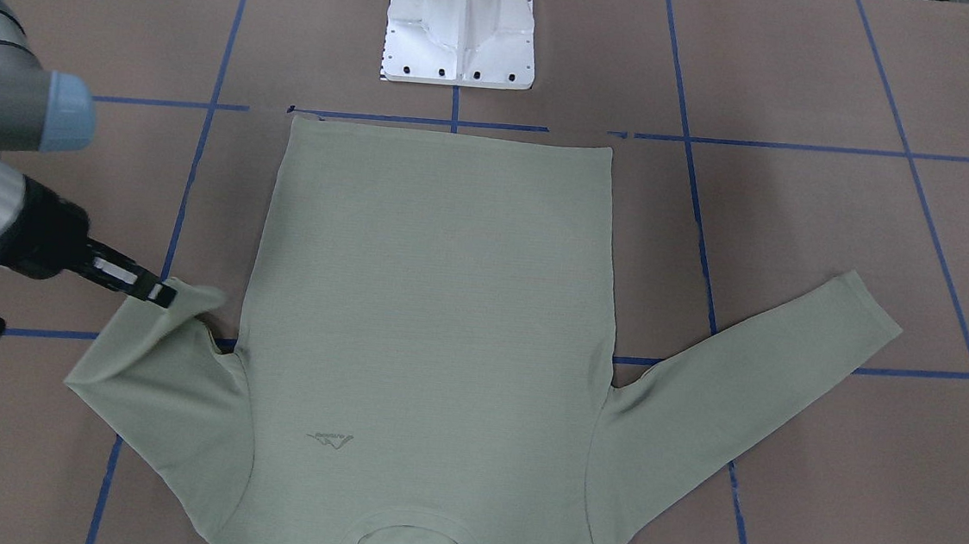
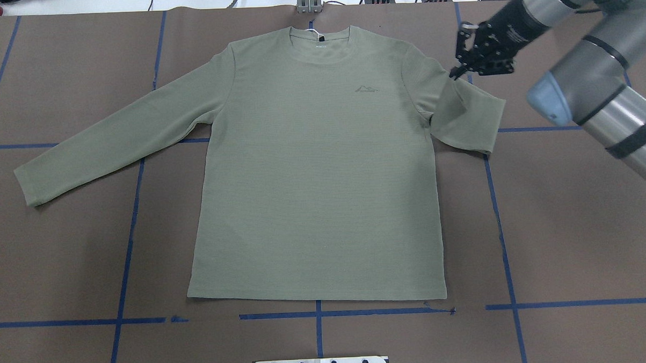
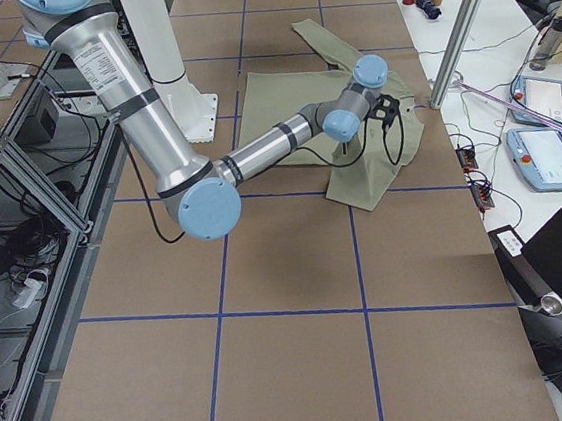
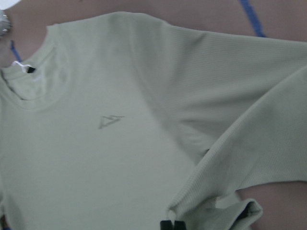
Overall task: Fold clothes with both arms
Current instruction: 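Grasp the sleeve cuff nearest the right gripper and fold it across the shirt body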
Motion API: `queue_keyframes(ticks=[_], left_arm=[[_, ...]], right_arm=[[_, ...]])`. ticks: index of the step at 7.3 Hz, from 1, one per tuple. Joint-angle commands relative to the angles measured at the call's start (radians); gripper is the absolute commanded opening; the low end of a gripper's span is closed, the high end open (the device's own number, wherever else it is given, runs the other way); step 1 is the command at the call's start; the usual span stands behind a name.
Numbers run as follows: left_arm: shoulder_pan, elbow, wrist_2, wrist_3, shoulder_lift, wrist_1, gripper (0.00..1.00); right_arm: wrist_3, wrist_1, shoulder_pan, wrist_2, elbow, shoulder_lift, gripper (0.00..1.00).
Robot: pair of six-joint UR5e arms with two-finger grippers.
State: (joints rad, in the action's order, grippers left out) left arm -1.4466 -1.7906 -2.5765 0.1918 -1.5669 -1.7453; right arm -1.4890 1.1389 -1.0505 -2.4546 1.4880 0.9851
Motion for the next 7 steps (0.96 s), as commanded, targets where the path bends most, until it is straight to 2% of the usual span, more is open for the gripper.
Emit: queue_keyframes(ticks=[1,2,3,5,6,7], left_arm=[[0.000,0.002,-0.001,0.000,0.001,-0.009,0.99],[-0.001,-0.001,-0.001,0.000,0.001,-0.014,0.99],[-0.002,-0.010,0.004,-0.002,0.001,-0.023,0.99],[0.000,-0.009,0.010,0.011,0.004,-0.052,0.99],[0.000,0.005,0.010,0.011,0.002,-0.053,0.99],[-0.001,0.007,0.000,0.012,0.002,-0.053,0.99]], right_arm=[[-0.122,0.039,0.108,0.175,-0.052,-0.255,0.00],[-0.123,0.032,0.216,0.312,-0.110,-0.349,0.00],[-0.125,0.032,0.294,0.400,-0.199,-0.443,0.00],[-0.125,-0.069,0.429,0.568,-0.320,-0.502,0.00],[-0.125,-0.077,0.458,0.592,-0.366,-0.532,0.00],[-0.125,-0.082,0.487,0.627,-0.373,-0.552,0.00]])
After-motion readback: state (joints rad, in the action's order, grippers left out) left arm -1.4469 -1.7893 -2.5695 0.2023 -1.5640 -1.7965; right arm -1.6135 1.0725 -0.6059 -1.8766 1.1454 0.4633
